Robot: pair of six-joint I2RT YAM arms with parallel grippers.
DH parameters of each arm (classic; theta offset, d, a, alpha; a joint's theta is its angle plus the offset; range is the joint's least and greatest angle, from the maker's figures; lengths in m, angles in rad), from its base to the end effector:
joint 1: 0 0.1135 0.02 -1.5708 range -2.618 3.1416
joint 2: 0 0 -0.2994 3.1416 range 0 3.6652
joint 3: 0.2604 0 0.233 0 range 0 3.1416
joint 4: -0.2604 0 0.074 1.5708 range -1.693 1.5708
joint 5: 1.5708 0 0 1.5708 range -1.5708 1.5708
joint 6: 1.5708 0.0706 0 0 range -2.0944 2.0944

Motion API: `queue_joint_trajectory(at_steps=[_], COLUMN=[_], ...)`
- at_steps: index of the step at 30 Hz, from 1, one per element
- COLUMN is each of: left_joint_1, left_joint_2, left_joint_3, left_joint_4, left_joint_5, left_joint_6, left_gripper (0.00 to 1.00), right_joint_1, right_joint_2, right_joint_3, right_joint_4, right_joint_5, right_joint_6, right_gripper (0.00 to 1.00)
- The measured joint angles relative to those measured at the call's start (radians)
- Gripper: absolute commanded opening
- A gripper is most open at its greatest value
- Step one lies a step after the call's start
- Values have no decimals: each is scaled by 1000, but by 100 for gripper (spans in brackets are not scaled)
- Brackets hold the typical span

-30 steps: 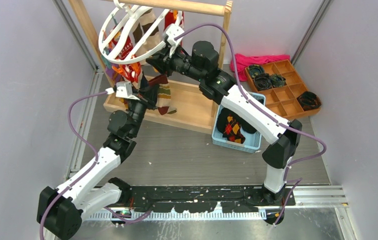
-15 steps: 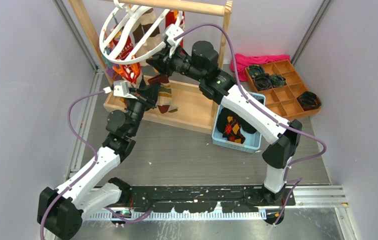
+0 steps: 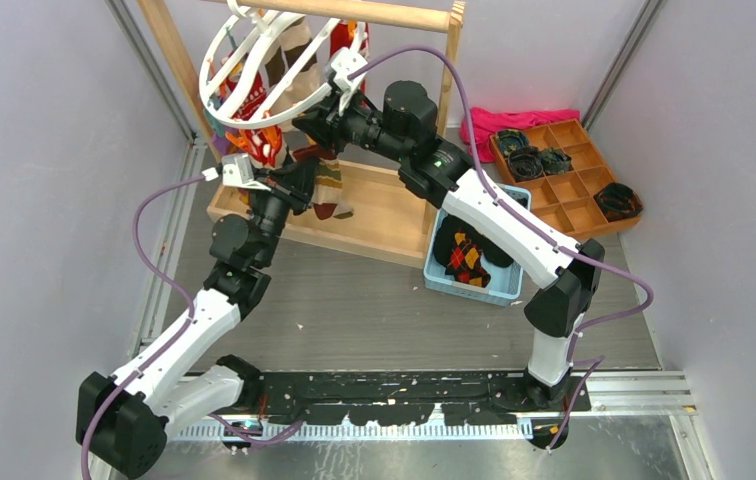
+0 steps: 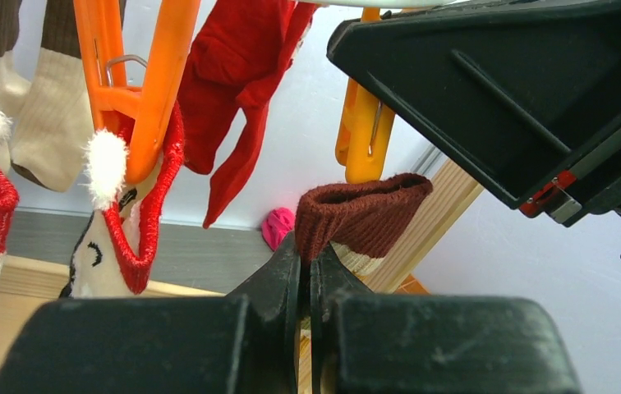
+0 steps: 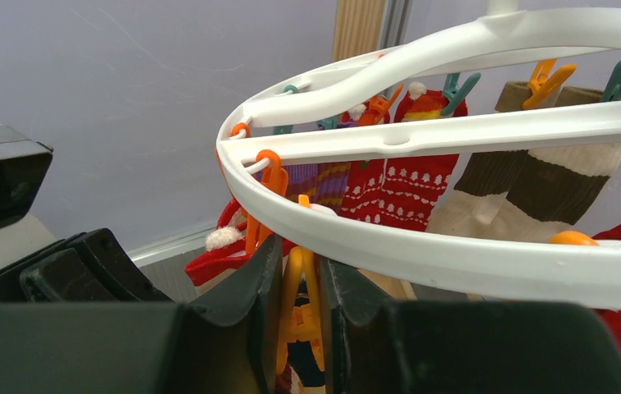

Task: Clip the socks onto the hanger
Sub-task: Clamp the sock onto the hanger.

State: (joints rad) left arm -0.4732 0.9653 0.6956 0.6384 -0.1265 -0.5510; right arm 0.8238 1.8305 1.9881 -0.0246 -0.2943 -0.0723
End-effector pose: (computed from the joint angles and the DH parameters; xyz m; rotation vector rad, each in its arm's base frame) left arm 0.1972 -0.0909 0.4094 -0.1627 1.2350 -0.8179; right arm 0.2908 0.3442 0.5162 -0.8646 1.2219 0.8223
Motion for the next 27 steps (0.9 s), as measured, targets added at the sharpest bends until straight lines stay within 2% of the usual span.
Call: queue_joint_trajectory(at_steps=[27], left_joint_1=[12], left_joint_2=[39], left_joint_3=[10], left_joint_4=[-38], left_joint_5=[5], left_joint_6=[-44], left_gripper=[0], right_joint_1=[0], right_joint_2=[5], right_joint_3=[39], right_joint_4=[-14], right_joint_5=[-19], right_joint_6=[23], right_gripper=[1])
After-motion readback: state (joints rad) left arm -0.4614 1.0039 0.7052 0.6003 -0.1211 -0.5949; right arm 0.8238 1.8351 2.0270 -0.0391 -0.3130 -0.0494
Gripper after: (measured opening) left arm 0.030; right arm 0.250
